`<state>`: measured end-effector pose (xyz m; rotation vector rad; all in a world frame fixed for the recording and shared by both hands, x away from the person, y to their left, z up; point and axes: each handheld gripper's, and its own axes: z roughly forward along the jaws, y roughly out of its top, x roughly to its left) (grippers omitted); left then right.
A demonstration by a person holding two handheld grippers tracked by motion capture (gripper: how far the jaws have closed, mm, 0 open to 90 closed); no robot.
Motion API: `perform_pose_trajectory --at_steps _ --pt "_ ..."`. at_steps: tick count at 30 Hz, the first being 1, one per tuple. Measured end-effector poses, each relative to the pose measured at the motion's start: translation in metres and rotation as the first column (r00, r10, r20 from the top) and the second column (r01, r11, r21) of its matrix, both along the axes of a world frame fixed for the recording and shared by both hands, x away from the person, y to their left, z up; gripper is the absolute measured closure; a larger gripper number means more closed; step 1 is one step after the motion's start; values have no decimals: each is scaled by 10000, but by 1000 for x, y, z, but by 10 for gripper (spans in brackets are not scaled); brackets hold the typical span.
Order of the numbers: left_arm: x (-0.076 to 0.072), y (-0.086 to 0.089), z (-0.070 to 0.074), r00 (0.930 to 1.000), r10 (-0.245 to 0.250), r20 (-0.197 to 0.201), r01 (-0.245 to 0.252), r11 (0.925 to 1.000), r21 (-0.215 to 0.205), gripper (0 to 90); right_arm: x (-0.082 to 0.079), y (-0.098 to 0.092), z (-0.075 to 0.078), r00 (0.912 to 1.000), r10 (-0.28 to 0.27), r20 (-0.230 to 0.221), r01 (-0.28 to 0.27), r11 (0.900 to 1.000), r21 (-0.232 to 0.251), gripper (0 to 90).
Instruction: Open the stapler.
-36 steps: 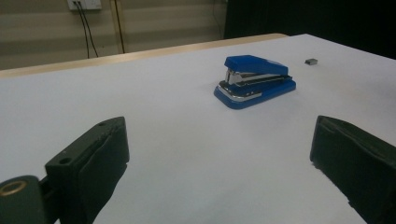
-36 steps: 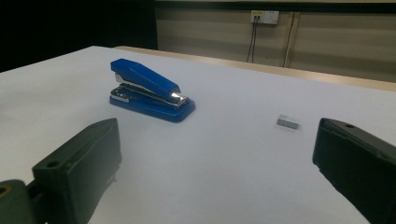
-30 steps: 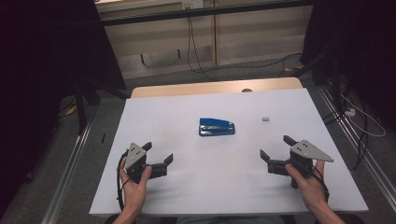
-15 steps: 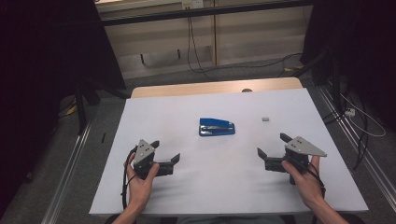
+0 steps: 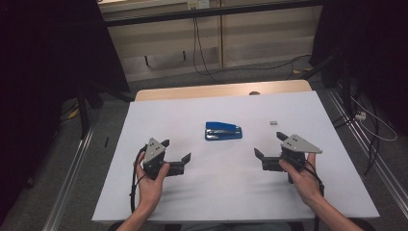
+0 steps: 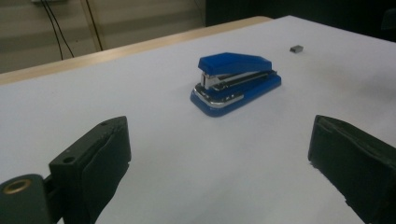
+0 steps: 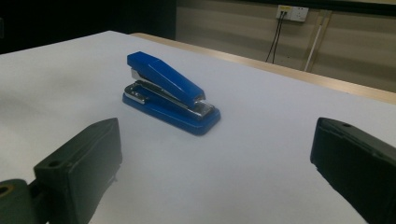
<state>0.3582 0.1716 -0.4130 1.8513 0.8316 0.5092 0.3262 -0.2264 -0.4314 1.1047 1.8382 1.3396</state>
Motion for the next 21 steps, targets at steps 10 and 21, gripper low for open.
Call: perform_pose_trajectory --at_steps 10,21 --pt "-2 1 -3 9993 -136 -342 136 9999 15 52 13 18 -1 9986 523 16 -523 9986 -15 16" --pt "9 -7 -4 9996 -170 -246 163 9995 -274 46 28 42 1 9936 1132 4 -1132 9936 10 33"
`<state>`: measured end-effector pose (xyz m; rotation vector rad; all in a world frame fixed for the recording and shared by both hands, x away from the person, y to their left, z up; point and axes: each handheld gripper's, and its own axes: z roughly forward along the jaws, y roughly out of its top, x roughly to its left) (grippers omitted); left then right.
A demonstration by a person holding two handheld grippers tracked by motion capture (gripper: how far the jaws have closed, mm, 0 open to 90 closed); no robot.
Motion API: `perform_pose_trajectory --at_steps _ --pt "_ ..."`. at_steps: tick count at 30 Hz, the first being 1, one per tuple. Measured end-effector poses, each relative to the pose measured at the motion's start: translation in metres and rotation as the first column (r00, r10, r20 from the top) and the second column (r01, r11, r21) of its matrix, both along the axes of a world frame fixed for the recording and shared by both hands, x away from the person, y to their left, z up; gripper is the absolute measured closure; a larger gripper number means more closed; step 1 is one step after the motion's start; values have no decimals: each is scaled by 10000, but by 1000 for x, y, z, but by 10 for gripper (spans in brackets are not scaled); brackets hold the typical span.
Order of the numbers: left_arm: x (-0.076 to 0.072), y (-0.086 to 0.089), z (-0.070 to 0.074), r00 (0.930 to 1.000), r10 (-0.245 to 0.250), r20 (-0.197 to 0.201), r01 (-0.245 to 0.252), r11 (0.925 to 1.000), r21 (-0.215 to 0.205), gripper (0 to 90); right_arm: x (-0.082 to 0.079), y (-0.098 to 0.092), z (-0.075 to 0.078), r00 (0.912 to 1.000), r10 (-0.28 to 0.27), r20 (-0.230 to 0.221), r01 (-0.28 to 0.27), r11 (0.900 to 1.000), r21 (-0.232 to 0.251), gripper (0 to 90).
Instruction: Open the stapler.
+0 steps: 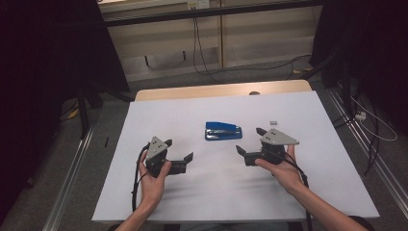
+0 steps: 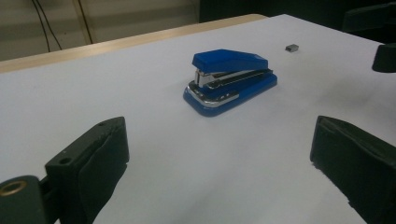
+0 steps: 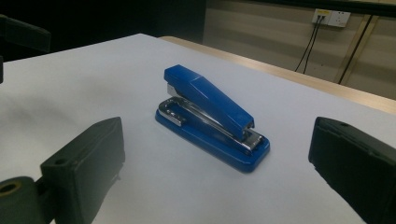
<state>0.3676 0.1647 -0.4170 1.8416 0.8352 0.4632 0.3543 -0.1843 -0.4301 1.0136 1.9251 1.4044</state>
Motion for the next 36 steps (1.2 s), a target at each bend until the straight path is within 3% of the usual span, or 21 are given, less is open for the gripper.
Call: perform_pose_trajectory --at_steps 7,11,15,20,23,32,36 --pt "6 -5 1 10000 50 62 -52 9996 285 58 5 11 -1 9993 382 -48 -382 9992 80 45" --pt "10 -5 2 9990 318 321 -335 9980 537 66 8 15 -1 9987 499 -42 -498 9987 55 85" --pt "18 -6 4 9998 98 170 -103 9995 299 67 11 19 0 9984 566 -2 -566 9982 175 108" --pt "26 -11 11 9990 -96 438 82 9995 313 70 12 26 0 9967 800 151 -801 9968 54 123" --pt "30 -14 10 9989 -276 382 272 9996 121 70 14 29 -1 9966 805 166 -806 9967 67 137" --pt "48 -16 8 9987 -282 431 277 9995 127 67 30 37 -3 9947 1029 -24 -1028 9940 370 244" --pt "57 -23 6 9974 -375 616 351 9986 392 63 35 39 -3 9944 1056 -62 -1053 9936 403 265"
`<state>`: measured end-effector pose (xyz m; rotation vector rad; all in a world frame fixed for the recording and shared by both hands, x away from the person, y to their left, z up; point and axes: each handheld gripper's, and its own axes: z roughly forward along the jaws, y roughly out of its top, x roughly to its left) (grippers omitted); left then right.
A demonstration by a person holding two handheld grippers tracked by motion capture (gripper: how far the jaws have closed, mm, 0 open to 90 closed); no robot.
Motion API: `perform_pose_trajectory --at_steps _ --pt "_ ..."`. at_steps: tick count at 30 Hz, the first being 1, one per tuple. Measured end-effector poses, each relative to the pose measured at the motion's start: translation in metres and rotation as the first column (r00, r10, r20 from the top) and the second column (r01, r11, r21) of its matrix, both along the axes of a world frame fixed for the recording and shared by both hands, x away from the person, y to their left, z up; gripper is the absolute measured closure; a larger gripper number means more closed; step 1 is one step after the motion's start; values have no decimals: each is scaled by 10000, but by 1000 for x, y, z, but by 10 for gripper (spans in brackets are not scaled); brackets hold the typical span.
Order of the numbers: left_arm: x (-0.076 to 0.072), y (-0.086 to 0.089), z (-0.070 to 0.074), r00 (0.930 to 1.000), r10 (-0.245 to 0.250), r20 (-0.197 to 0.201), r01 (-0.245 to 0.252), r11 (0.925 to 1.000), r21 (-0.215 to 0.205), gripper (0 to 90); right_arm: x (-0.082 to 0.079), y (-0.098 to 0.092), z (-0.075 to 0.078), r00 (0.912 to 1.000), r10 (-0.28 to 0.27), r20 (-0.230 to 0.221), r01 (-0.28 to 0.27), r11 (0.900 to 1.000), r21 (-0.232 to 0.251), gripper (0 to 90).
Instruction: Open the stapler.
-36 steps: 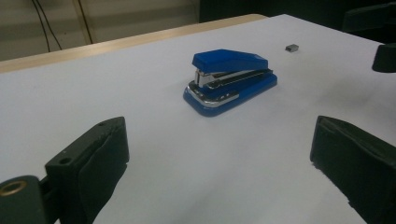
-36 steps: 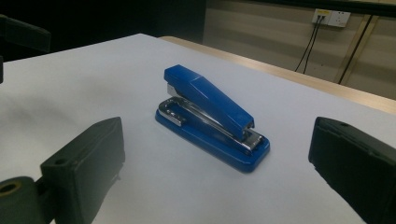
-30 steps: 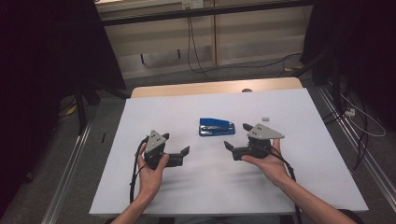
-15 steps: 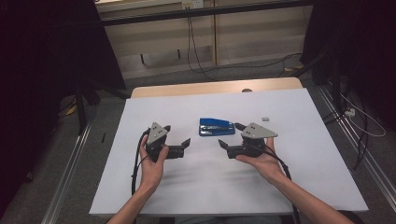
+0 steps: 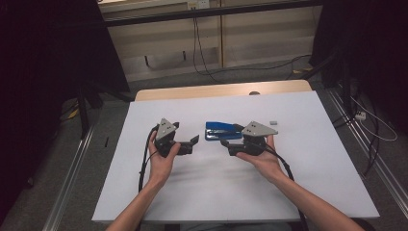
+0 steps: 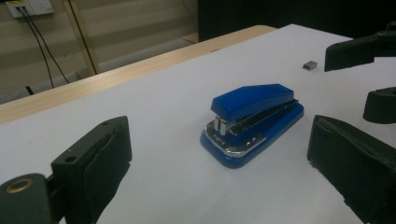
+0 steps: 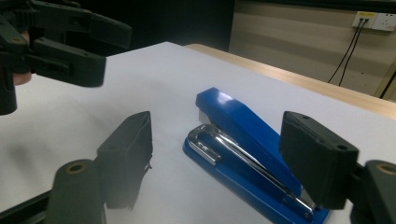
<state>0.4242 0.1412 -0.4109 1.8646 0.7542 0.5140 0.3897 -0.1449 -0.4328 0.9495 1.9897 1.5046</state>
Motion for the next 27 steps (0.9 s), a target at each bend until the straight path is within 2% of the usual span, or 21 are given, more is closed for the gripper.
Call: perform_pose_trajectory --at_steps 4,6,10,11,12,14,15,17,21,22,24,25,27 --pt "8 -7 0 10000 -57 18 57 9998 -170 61 7 1 3 9999 -75 107 75 10000 43 278" --pt "13 -11 1 9999 -128 55 129 9999 -85 62 12 2 5 9998 -116 166 115 9999 84 289" --pt "19 -10 0 10000 -1 -5 1 9998 -193 62 16 6 6 9998 -108 194 107 9999 90 329" --pt "19 -10 -1 10000 45 4 -45 9998 -175 62 17 7 6 9997 -86 222 84 9999 119 332" --pt "19 -10 -2 10000 56 -58 -57 9999 -116 57 17 8 3 9999 -110 109 107 9994 320 383" --pt "17 -10 -4 10000 13 -46 -12 9999 154 51 17 8 1 10000 -35 -8 35 9994 333 399" --pt "16 -10 -4 10000 -59 34 58 9996 265 50 18 11 -3 9999 100 -20 -100 9999 -92 384" --pt "14 -9 -4 10000 -50 31 49 9999 139 50 18 11 -4 9999 140 -98 -140 9999 -15 408" --pt "13 -7 -6 9998 -122 -176 126 9997 200 42 20 11 -7 9993 291 -220 -292 9996 -45 470" --pt "13 -6 -7 9997 -98 -204 103 9997 219 41 20 10 -8 9992 313 -231 -317 9993 -172 527" --pt "14 -6 -8 9996 -87 -263 92 9998 195 42 21 10 -9 9991 310 -301 -315 9994 -162 557" --pt "14 -7 -9 9995 -80 -297 85 9998 178 43 22 9 -10 9983 442 -391 -447 9989 -138 618" --pt "15 -8 -11 9992 -74 -392 78 9999 93 44 22 9 -11 9980 478 -416 -487 9986 -192 641"
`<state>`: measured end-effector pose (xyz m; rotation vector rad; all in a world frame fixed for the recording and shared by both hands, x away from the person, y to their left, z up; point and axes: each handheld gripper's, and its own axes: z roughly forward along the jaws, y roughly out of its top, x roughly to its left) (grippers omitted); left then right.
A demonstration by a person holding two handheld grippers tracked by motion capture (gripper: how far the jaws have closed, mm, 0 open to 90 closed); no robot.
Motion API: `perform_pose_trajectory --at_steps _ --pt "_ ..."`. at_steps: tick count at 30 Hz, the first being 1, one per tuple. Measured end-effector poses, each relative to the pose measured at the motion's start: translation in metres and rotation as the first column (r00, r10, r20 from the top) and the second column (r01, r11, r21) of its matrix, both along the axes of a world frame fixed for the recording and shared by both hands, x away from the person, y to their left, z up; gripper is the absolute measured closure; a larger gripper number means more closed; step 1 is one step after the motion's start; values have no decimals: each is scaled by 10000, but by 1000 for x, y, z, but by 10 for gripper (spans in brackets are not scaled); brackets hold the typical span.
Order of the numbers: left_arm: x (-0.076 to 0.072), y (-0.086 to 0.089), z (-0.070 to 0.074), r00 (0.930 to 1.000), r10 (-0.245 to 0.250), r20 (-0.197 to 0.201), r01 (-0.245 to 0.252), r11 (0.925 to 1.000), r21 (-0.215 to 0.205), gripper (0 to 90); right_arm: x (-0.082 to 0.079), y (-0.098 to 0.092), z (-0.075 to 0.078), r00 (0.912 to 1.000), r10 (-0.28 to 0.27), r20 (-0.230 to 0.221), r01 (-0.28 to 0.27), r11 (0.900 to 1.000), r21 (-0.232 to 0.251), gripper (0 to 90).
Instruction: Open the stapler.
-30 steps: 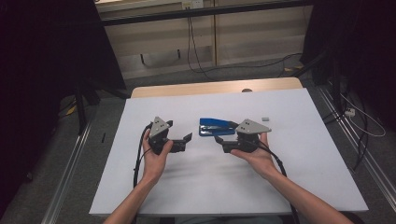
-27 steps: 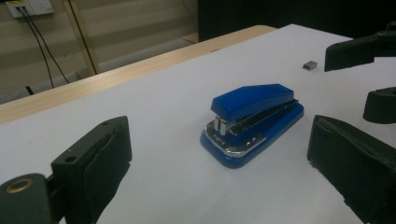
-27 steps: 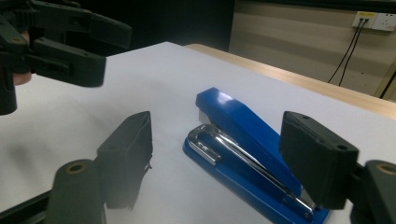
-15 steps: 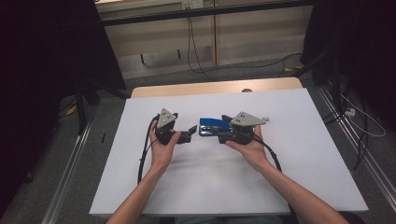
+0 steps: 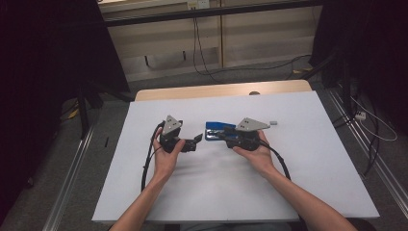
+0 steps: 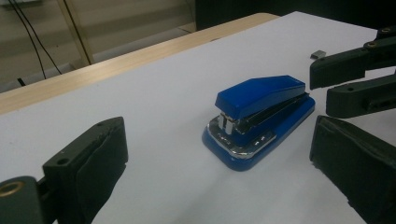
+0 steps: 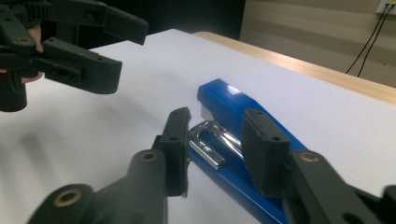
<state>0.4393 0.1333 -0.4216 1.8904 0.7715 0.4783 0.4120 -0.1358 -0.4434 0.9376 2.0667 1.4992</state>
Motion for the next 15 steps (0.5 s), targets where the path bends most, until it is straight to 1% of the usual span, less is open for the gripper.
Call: perform_pose_trajectory --at_steps 2,3,4,5,6,8,9,10,11,12,14,15 --pt "1 0 -1 10000 -29 -69 28 10000 -93 48 0 1 -1 9999 107 -11 -107 9999 -108 686" --pt "1 0 -2 9999 -67 -139 65 9998 -172 49 0 1 -1 9999 116 -4 -116 9998 -178 738" --pt "2 0 -2 9998 -93 -181 90 9998 -162 49 0 1 -1 9999 116 -4 -116 9998 -178 738" --pt "2 -1 -3 9995 -123 -283 116 9996 -239 49 0 2 -1 9999 -11 133 16 9993 -364 793" --pt "3 0 -4 9992 -196 -361 184 9993 -328 49 0 2 -1 9999 -11 133 16 9993 -364 793" --pt "4 0 -5 9984 -242 -508 216 9985 -504 54 0 2 -2 9999 85 87 -82 9994 -335 857" --pt "4 0 -5 9987 -188 -466 169 9990 -411 54 1 2 -3 9999 146 34 -145 9991 -390 900" --pt "4 -1 -6 9990 -177 -402 164 9993 -322 57 1 2 -3 9999 146 34 -145 9991 -390 900" --pt "5 -1 -7 9995 -110 -291 107 9999 -104 59 2 3 -2 9996 254 -87 -258 9986 -469 900" --pt "5 -1 -7 9995 -110 -291 107 9999 -104 60 2 3 -2 9996 254 -87 -258 9986 -469 900" --pt "6 -3 -8 9997 -22 -225 22 10000 -1 62 3 4 1 9991 356 -233 -367 9982 -472 900" --pt "6 -5 -8 9995 71 -313 -73 10000 -50 77 4 5 3 9987 413 -295 -427 9979 -479 900"
